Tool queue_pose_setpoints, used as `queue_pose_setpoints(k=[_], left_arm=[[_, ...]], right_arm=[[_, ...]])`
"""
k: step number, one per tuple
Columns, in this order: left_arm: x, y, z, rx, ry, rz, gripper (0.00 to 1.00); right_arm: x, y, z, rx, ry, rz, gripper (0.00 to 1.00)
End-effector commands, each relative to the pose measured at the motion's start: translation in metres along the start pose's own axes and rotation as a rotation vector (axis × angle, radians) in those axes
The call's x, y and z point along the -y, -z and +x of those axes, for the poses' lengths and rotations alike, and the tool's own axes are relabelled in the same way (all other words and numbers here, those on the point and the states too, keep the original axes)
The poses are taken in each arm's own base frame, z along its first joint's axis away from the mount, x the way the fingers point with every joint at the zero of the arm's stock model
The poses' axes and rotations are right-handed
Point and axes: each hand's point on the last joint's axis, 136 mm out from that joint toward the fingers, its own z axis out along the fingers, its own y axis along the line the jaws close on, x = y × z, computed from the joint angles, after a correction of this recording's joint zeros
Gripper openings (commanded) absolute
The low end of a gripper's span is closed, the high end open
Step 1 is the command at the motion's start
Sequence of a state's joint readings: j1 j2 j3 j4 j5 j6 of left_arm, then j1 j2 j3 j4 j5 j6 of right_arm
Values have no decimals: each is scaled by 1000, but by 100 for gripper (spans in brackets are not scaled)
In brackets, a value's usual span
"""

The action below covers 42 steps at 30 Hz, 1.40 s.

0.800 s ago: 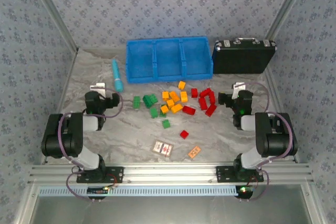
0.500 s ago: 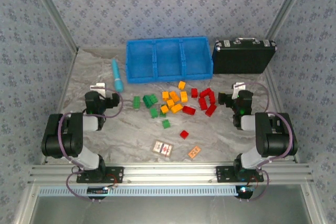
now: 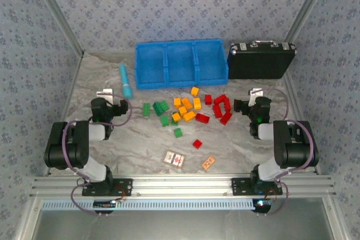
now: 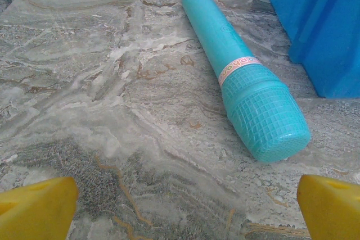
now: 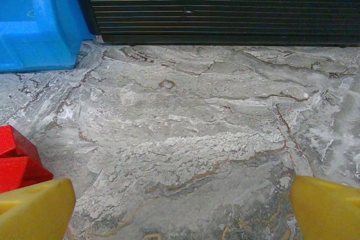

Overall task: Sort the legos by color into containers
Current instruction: Pick up the lego from the middle-right of the table.

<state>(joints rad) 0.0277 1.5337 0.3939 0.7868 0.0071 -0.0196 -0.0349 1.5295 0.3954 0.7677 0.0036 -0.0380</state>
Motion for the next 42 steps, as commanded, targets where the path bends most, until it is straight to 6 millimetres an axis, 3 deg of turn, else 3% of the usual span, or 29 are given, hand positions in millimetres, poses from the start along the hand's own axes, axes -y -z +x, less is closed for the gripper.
queue_pose_setpoints(k=[1, 13, 15, 17, 20, 22, 24, 27, 30, 34, 42], left_arm=[[1, -2, -14, 41, -2, -1, 100], [-4, -2, -15, 45, 17, -11, 100], [-11, 0, -25, 32, 46, -42, 100], [-17, 10, -54, -23, 61, -83, 100], [-4, 41, -130, 110, 149, -9, 100], [6, 66, -178, 170, 178, 23, 100], [17, 87, -210, 182, 129, 47, 100], [35, 117, -238, 194, 76, 87, 100], [52, 135, -244, 169, 79, 136, 100], [73, 152, -234, 86, 19, 213, 100], [87, 184, -203, 11, -45, 277, 100]], right_arm=[[2, 1, -9, 33, -8, 9, 100], [2, 1, -9, 32, -10, 9, 100], [9, 3, -13, 41, -27, 47, 100], [18, 10, -26, 14, -43, 99, 100], [29, 32, -55, -73, -135, 172, 100], [15, 44, -70, -113, -159, 108, 100], [5, 56, -75, -160, -194, 81, 100], [-15, 69, -67, -250, -265, 14, 100], [-42, 75, -50, -367, -286, -56, 96], [-67, 79, -35, -454, -253, -122, 92], [-83, 65, -8, -589, -235, -146, 81]])
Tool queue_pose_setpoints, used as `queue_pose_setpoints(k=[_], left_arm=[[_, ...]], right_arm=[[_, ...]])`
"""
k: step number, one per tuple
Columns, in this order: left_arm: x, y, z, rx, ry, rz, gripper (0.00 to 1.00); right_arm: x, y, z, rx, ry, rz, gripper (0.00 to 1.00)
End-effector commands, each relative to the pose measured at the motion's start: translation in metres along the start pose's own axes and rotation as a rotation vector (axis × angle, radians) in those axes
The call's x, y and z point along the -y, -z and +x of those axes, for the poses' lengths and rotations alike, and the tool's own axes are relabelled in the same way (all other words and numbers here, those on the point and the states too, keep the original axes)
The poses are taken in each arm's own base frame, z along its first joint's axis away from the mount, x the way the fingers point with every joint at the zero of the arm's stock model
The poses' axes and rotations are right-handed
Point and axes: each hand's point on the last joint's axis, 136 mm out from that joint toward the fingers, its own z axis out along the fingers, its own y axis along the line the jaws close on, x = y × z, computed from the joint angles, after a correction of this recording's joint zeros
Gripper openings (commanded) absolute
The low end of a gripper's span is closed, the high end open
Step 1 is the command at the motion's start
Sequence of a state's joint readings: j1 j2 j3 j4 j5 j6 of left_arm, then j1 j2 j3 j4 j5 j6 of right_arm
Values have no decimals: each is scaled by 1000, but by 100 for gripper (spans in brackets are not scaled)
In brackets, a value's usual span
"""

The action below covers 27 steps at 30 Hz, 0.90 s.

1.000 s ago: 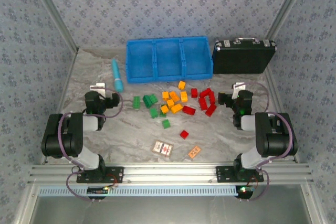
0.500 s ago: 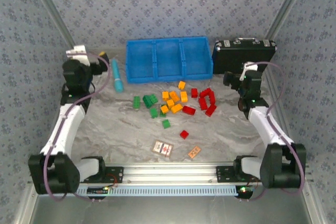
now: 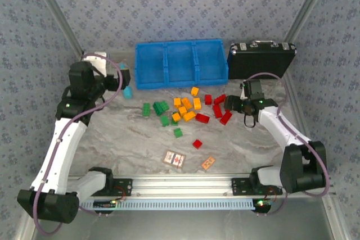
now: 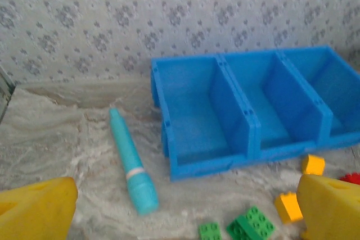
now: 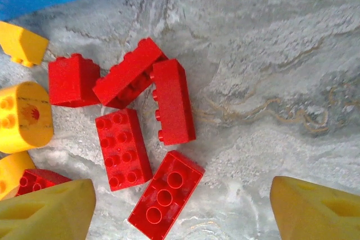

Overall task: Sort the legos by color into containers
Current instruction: Pick up the lego from the middle-right of the table.

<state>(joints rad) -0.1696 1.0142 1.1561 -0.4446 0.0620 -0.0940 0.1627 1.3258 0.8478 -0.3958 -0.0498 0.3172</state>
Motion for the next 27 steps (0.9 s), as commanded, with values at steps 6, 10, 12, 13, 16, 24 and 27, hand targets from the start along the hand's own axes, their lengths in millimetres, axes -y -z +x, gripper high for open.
queue_pose_setpoints(k=[6, 10, 12, 13, 16, 24, 27], left_arm=[[29, 43, 20, -69, -25, 125, 100], [39, 55, 28, -112, -31, 164, 100], [46, 58, 32, -128, -41, 193, 100], [49, 60, 33, -133, -44, 204, 100], [55, 65, 37, -150, -51, 225, 100], [60, 65, 42, -175, -66, 240, 100], [63, 63, 45, -185, -77, 250, 100]], right_arm=[[-7, -27, 0, -97, 23, 32, 75], [-8, -42, -4, -119, 40, 45, 71], [-9, -51, -5, -135, 48, 57, 68], [-9, -55, -5, -143, 50, 66, 66], [-6, -67, -4, -168, 62, 106, 60], [-1, -89, 1, -212, 50, 136, 41], [3, -88, 2, -219, 52, 155, 31]])
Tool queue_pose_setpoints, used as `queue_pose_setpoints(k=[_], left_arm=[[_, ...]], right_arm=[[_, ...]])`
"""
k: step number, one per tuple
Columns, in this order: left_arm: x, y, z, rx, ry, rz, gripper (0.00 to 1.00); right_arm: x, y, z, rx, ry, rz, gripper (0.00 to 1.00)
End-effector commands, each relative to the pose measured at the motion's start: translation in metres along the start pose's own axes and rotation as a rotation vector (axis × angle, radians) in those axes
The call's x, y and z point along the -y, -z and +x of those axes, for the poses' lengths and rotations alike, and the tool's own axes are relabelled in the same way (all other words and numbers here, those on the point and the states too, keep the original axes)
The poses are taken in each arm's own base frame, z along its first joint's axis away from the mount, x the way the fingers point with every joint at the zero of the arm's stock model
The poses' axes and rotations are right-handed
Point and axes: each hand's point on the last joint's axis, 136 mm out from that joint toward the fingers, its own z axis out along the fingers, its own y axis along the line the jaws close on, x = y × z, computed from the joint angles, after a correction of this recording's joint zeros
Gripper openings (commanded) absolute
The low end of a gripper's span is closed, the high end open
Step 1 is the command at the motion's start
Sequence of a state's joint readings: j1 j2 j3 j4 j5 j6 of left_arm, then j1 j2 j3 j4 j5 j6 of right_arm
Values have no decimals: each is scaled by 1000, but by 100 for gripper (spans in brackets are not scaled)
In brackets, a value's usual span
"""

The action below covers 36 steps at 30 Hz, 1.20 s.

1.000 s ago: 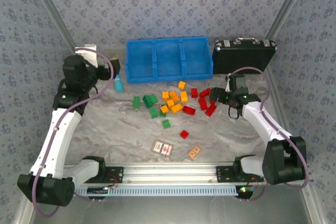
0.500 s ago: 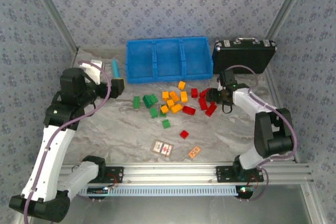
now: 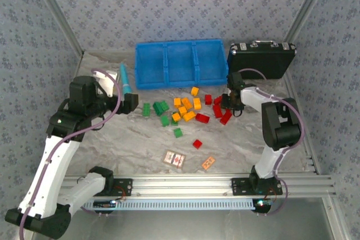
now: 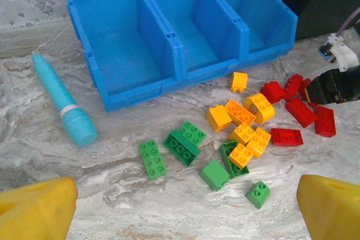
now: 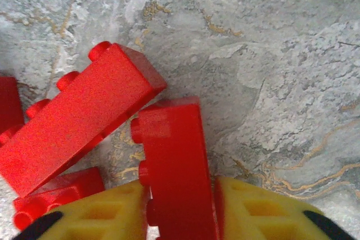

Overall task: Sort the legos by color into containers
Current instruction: Pick up the lego from the middle-right of the table, then place the lego in the container.

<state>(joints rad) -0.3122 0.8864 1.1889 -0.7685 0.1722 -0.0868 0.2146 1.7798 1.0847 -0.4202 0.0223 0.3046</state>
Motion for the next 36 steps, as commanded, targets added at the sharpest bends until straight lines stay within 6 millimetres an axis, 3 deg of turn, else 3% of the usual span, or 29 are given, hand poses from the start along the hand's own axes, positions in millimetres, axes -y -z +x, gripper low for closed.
queue_pose_setpoints(k=[1, 7, 13, 17, 21, 27, 32, 36], left_arm=[[8, 5, -5, 4, -35, 27, 100], [7, 3, -2, 6, -73, 14, 100], [10, -2, 6, 7, -117, 19, 100], [12, -5, 10, -6, -160, 16, 100], [9, -6, 9, -4, -176, -11, 100], [8, -6, 9, -14, -198, -13, 100], [5, -12, 14, -44, -218, -24, 100], [3, -18, 17, -67, -242, -29, 100]], right_arm=[[7, 6, -4, -4, -9, 38, 27], [7, 42, -18, 21, 18, 36, 18], [-21, 97, -63, 141, 87, -32, 17], [-45, 112, -96, 221, 130, -59, 18], [-63, 101, -131, 259, 157, -41, 18], [-87, 60, -170, 276, 170, -35, 18], [-100, 22, -187, 234, 202, -3, 21], [-105, 11, -190, 235, 208, 3, 23]])
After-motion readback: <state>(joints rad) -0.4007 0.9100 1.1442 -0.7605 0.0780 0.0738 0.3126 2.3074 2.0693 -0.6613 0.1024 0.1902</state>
